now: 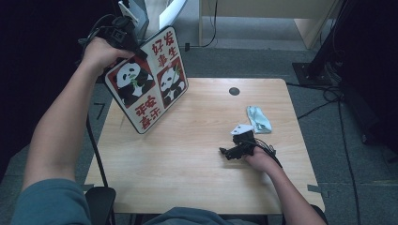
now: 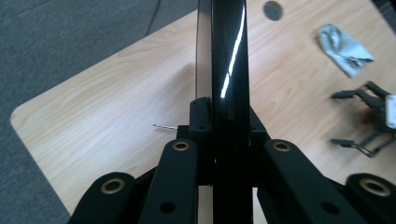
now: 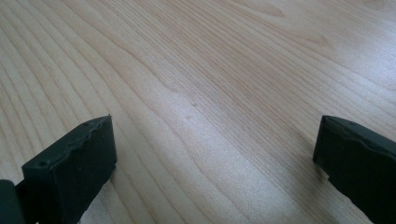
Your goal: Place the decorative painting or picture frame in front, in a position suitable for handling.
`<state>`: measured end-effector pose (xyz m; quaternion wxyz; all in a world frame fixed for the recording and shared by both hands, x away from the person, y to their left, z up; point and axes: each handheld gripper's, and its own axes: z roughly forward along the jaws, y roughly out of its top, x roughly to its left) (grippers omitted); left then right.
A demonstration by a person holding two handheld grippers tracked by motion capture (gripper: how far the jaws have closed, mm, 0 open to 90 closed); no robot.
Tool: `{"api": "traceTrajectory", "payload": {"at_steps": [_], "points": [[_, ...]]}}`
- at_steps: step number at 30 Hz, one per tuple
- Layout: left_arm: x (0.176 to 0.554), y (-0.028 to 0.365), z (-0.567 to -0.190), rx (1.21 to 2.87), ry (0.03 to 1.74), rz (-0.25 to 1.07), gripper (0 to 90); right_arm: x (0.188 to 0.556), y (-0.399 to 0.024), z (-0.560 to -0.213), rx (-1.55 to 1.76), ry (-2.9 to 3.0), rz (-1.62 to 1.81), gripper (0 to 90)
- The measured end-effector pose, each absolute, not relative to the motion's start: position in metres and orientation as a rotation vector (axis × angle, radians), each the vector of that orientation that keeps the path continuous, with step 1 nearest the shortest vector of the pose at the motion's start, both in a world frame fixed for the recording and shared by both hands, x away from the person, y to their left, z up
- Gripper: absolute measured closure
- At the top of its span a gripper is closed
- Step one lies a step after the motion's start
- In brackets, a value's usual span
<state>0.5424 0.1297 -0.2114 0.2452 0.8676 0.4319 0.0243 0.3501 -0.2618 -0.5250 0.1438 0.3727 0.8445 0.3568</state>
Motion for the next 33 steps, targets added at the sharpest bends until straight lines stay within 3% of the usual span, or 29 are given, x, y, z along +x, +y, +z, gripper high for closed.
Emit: {"api": "traceTrajectory", "payload": {"at_steps": [15, 33], "points": [[0.473, 0.101, -0.215, 2.344, 1.022, -0.089, 81.3, 0.35, -0.262, -0.525, 1.075, 2.435, 1.027, 0.0], [0.462, 0.066, -0.244, 2.39, 0.99, -0.159, 81.2, 0.35, -0.262, -0.525, 1.072, 2.438, 1.027, 0.0]]}}
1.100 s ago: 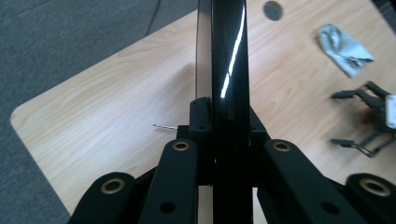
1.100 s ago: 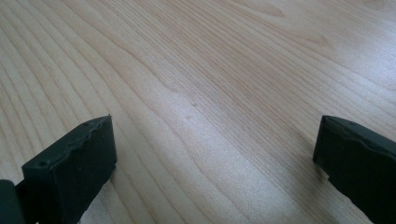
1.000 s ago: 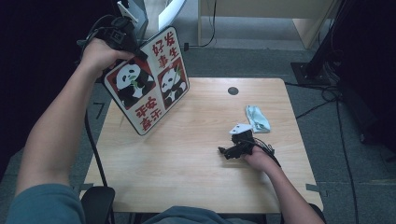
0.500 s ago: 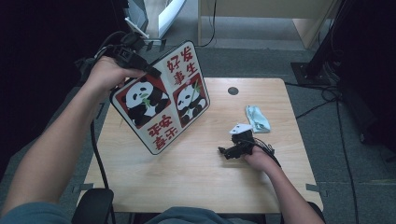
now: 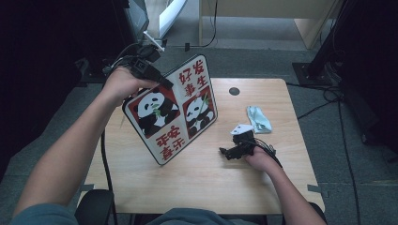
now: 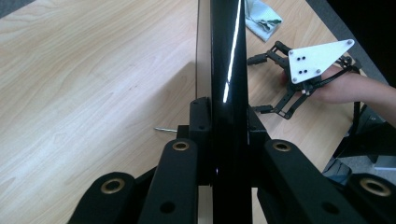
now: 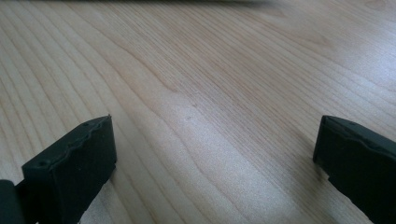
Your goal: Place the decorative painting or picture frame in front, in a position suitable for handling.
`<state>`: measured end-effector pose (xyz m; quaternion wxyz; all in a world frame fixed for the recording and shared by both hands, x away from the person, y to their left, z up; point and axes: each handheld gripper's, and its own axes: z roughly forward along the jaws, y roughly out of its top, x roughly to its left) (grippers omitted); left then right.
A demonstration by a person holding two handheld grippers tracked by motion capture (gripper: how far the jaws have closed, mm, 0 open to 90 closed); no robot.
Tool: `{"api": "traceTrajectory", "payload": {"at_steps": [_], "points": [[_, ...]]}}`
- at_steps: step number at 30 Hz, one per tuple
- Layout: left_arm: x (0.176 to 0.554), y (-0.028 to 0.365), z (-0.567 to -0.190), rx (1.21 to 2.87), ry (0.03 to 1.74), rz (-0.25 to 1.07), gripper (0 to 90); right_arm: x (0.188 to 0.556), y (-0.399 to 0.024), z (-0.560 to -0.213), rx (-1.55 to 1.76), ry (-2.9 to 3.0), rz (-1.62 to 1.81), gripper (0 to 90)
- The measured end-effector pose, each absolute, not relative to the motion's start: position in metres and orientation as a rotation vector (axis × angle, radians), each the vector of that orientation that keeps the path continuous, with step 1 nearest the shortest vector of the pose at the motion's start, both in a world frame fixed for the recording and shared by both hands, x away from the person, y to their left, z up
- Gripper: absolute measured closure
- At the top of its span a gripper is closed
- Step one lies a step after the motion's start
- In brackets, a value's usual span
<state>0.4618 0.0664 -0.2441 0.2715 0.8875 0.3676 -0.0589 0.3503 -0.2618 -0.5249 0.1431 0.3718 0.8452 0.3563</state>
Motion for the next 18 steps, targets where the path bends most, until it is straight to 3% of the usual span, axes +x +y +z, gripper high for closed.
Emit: {"api": "traceTrajectory", "payload": {"at_steps": [13, 17, 18], "points": [[0.4665, 0.0608, -0.2459, 2.399, 1.008, -0.17, 80.5, 0.3504, -0.2618, -0.525, 1.072, 2.438, 1.028, 0.0], [0.4691, 0.0625, -0.2471, 2.392, 1.041, -0.185, 75.6, 0.3504, -0.2618, -0.525, 1.071, 2.438, 1.028, 0.0], [0.4701, 0.0634, -0.2474, 2.388, 1.041, -0.172, 70.5, 0.3504, -0.2618, -0.525, 1.071, 2.438, 1.028, 0.0]]}}
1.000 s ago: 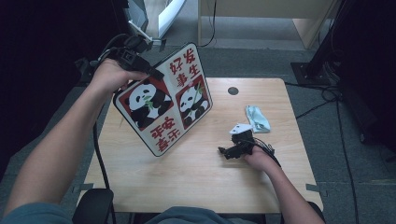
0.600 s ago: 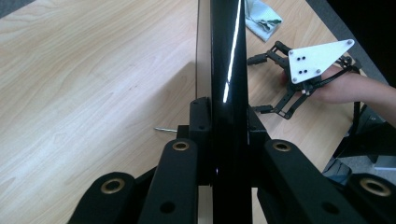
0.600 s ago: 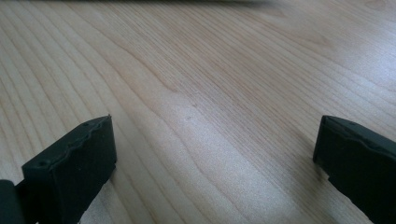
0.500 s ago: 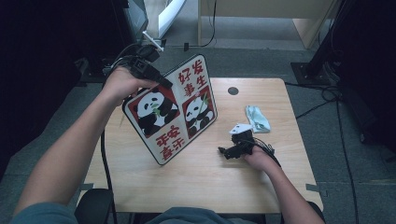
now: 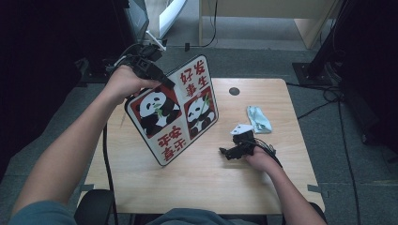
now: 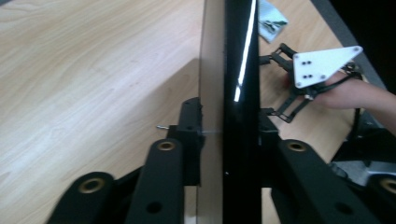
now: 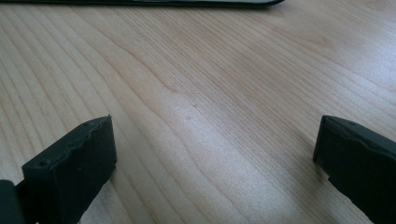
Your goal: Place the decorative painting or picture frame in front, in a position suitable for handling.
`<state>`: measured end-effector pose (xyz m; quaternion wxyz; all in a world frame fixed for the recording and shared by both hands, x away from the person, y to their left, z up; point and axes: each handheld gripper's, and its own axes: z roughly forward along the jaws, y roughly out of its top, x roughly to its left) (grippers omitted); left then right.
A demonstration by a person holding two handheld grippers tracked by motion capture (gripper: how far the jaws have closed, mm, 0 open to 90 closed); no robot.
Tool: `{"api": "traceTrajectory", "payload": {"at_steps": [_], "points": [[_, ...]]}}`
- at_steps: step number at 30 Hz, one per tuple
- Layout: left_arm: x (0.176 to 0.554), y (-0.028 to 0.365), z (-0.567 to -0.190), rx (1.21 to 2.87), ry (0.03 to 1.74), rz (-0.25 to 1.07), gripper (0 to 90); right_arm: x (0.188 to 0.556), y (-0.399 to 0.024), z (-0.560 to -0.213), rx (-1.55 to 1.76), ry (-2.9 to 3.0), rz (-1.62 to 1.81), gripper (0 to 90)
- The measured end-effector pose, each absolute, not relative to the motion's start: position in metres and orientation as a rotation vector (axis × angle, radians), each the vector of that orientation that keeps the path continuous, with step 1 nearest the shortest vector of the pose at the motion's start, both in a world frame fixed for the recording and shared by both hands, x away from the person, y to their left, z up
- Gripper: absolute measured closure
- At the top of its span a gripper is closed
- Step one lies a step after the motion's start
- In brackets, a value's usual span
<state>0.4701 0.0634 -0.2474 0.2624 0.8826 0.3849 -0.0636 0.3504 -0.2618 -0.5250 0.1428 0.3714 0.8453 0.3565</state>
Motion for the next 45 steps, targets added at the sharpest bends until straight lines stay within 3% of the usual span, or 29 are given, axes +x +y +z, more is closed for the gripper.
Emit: {"api": "traceTrajectory", "payload": {"at_steps": [1, 2, 8, 28, 45], "points": [[0.47, 0.064, -0.246, 2.36, 1.01, -0.198, 60.7, 0.35, -0.262, -0.525, 1.071, 2.438, 1.028, 0.0], [0.47, 0.065, -0.246, 2.346, 0.999, -0.201, 57.2, 0.35, -0.262, -0.525, 1.071, 2.438, 1.028, 0.0], [0.469, 0.064, -0.245, 2.34, 1.006, -0.179, 47.9, 0.35, -0.262, -0.525, 1.071, 2.438, 1.028, 0.0], [0.429, 0.106, -0.23, 2.283, 0.834, 0.075, 36.9, 0.35, -0.262, -0.525, 1.071, 2.438, 1.028, 0.0], [0.396, 0.142, -0.249, 2.229, 0.865, 0.137, 35.8, 0.357, -0.263, -0.525, 1.048, 2.451, 1.036, 0.0]]}}
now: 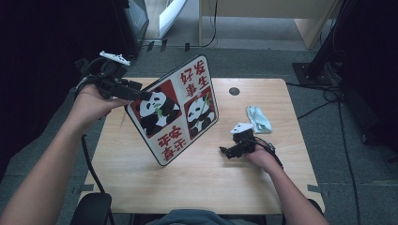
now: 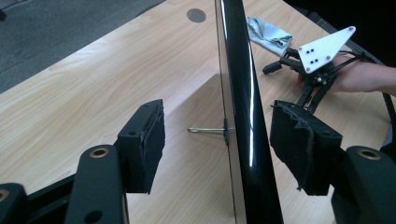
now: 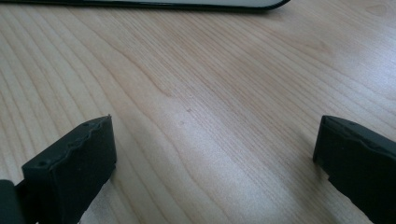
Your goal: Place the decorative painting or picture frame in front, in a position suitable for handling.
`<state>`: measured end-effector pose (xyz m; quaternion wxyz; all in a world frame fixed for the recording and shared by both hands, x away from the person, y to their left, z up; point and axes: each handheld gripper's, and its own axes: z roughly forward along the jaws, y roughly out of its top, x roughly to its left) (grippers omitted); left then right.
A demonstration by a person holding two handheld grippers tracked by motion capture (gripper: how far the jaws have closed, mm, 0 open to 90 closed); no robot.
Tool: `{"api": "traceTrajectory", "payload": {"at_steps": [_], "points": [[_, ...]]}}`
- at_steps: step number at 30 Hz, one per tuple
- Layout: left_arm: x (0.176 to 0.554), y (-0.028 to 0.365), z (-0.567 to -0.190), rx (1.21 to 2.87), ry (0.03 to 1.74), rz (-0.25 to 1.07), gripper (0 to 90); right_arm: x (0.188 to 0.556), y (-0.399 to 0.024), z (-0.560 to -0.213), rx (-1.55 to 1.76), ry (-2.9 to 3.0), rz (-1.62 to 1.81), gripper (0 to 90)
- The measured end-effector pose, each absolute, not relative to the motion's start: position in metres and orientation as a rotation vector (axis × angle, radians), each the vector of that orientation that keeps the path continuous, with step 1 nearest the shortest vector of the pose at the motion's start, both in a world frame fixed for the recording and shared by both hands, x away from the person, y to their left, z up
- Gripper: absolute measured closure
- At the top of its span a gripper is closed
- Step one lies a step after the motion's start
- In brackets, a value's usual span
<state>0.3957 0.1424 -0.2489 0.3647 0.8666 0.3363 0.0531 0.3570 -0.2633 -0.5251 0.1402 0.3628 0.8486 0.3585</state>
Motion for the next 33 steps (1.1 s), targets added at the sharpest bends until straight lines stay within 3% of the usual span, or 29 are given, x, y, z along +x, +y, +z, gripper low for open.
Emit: {"api": "traceTrajectory", "payload": {"at_steps": [33], "points": [[0.337, 0.169, -0.324, 2.162, 0.87, 0.177, 34.4, 0.358, -0.261, -0.525, 1.099, 2.418, 1.02, 0.0]]}}
